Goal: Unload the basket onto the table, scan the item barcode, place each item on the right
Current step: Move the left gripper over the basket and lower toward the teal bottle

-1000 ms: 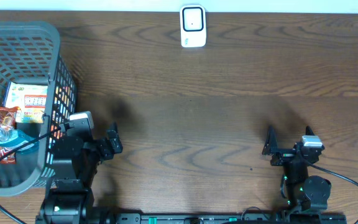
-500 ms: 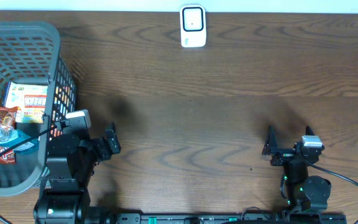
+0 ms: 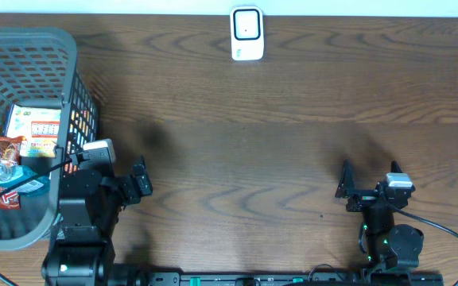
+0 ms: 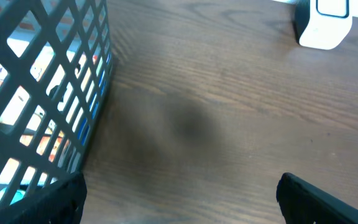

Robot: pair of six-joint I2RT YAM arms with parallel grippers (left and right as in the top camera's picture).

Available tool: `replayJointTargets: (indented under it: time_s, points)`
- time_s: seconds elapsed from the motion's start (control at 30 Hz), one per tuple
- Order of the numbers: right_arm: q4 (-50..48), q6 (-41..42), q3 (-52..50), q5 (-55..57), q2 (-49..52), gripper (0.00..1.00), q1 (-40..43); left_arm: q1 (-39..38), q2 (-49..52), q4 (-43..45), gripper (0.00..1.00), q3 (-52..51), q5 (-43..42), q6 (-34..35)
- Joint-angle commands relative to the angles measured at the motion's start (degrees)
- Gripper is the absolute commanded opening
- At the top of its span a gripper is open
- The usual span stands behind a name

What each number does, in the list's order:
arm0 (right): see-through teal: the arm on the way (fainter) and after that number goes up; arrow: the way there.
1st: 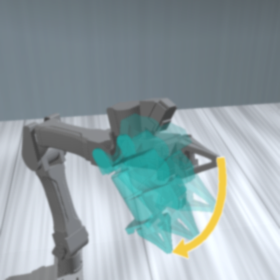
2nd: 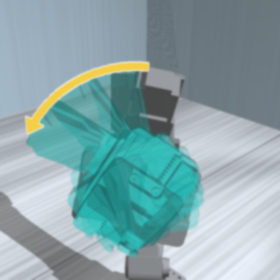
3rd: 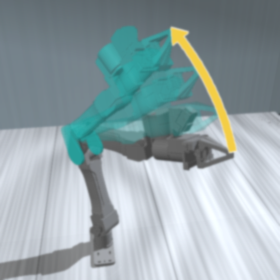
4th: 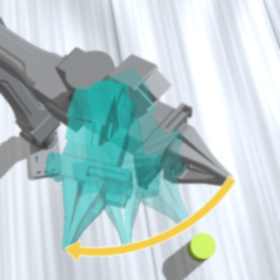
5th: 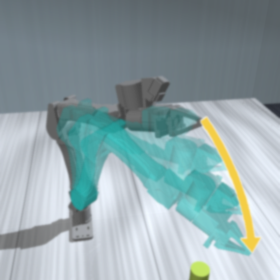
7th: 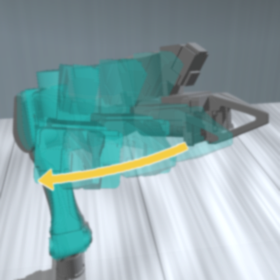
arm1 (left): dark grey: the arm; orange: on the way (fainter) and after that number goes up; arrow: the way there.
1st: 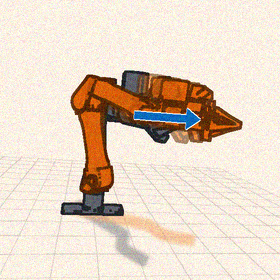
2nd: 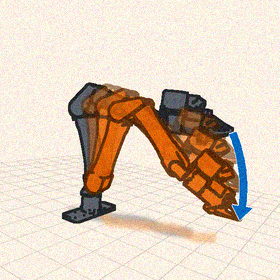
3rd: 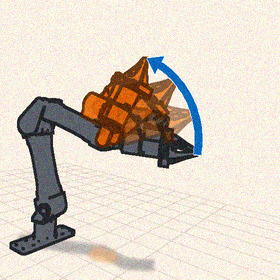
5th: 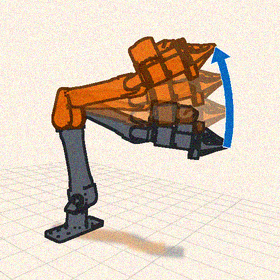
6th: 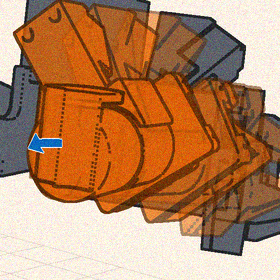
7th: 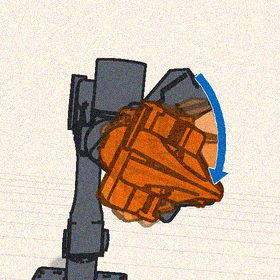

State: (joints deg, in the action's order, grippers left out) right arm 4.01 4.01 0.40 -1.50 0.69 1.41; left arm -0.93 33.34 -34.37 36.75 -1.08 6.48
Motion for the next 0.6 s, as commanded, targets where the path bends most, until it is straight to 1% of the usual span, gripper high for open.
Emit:
replayJointTargets:
  time_s: [0.0,0.3,0.4,0.57]
  points:
    - [0.26,-0.68,-0.09,0.33,-0.31,0.99,-0.66,-0.13,2.23,-1.11,0.98,3.67,0.98,-0.90]
    - [0.26,-0.68,-0.09,0.33,-0.31,0.99,-0.66,-0.13,11.19,-9.25,0.98,14.84,1.95,-1.95]
    - [0.26,-0.68,-0.09,0.33,-0.31,0.99,-0.66,-0.13,13.16,-12.26,0.98,18.99,-1.05,-1.97]
    - [0.28,-0.68,-0.09,0.33,-0.31,0.99,-0.66,-0.13,13.35,-11.91,0.98,19.47,-6.32,-1.95]
